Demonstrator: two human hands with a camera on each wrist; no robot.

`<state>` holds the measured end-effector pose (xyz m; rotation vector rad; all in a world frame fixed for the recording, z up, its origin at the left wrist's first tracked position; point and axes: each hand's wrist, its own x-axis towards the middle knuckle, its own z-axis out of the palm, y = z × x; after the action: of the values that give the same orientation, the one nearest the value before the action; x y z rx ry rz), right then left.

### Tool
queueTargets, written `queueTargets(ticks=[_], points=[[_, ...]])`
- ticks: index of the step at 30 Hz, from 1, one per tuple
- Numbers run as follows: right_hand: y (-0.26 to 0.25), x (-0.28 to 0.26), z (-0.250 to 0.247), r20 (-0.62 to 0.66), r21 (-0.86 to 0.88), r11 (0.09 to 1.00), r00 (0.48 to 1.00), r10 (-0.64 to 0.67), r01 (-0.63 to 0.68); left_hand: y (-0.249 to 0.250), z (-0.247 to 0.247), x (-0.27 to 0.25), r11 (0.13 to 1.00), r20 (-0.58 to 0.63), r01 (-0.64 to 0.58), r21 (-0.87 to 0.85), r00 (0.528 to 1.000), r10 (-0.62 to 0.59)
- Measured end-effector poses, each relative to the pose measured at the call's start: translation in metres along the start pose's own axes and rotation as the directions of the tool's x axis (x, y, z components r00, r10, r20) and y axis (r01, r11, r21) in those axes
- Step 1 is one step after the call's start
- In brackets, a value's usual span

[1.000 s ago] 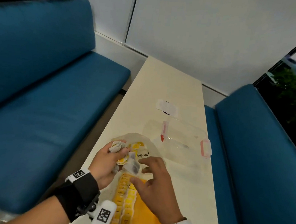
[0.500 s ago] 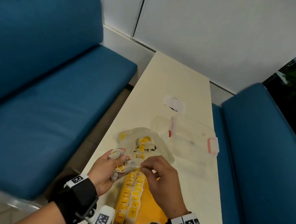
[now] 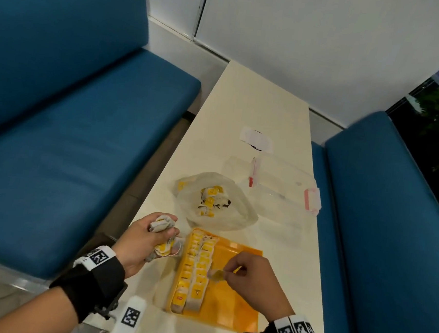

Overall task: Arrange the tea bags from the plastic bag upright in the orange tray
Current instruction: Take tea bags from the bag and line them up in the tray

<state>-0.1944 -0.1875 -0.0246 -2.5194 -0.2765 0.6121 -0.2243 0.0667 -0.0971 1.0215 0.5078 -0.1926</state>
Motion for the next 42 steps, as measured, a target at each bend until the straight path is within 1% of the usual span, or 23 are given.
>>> queueTargets(ticks=[5, 9, 12, 14, 17, 23, 25, 28, 32, 37, 42], points=[[0.011, -0.009, 0.013, 0.008, 0.208, 0.975, 0.997, 0.079, -0.079, -0.011, 0.006, -0.003, 0.994, 0.065, -0.022, 0.111, 0.998, 0.014], [0.021, -0.010, 0.031, 0.030, 0.270, 0.958, 0.995, 0.093, -0.098, -0.019, 0.008, -0.005, 0.972, 0.103, -0.059, 0.226, 0.994, 0.037], [0.028, -0.008, 0.046, 0.056, 0.266, 0.958, 0.994, 0.096, -0.108, -0.022, 0.011, -0.008, 0.955, 0.118, -0.083, 0.283, 0.992, 0.051], [0.031, -0.006, 0.055, 0.121, 0.264, 0.957, 0.988, 0.092, -0.122, -0.022, 0.015, -0.011, 0.944, 0.126, -0.103, 0.313, 0.990, 0.066], [0.034, -0.004, 0.065, 0.216, 0.208, 0.968, 0.972, 0.095, -0.141, -0.023, 0.017, -0.014, 0.935, 0.169, -0.125, 0.332, 0.983, 0.072], [0.034, 0.005, 0.075, 0.292, 0.142, 0.976, 0.949, 0.116, -0.163, -0.027, 0.019, -0.016, 0.918, 0.213, -0.132, 0.375, 0.976, 0.053], [0.034, 0.007, 0.079, 0.287, 0.132, 0.976, 0.949, 0.132, -0.176, -0.029, 0.019, -0.016, 0.917, 0.220, -0.125, 0.379, 0.975, 0.042], [0.034, 0.008, 0.085, 0.237, 0.118, 0.974, 0.958, 0.160, -0.192, -0.032, 0.018, -0.015, 0.925, 0.225, -0.102, 0.366, 0.974, 0.019], [0.035, 0.010, 0.092, 0.210, 0.101, 0.974, 0.961, 0.178, -0.202, -0.033, 0.018, -0.014, 0.936, 0.209, -0.066, 0.347, 0.978, -0.008], [0.034, 0.013, 0.100, 0.180, 0.004, 0.979, 0.963, 0.202, -0.206, -0.034, 0.015, -0.013, 0.915, 0.208, -0.091, 0.393, 0.978, 0.008], [0.029, 0.016, 0.107, 0.145, -0.031, 0.979, 0.968, 0.205, -0.203, -0.035, 0.015, -0.015, 0.926, 0.199, -0.064, 0.371, 0.980, -0.012]])
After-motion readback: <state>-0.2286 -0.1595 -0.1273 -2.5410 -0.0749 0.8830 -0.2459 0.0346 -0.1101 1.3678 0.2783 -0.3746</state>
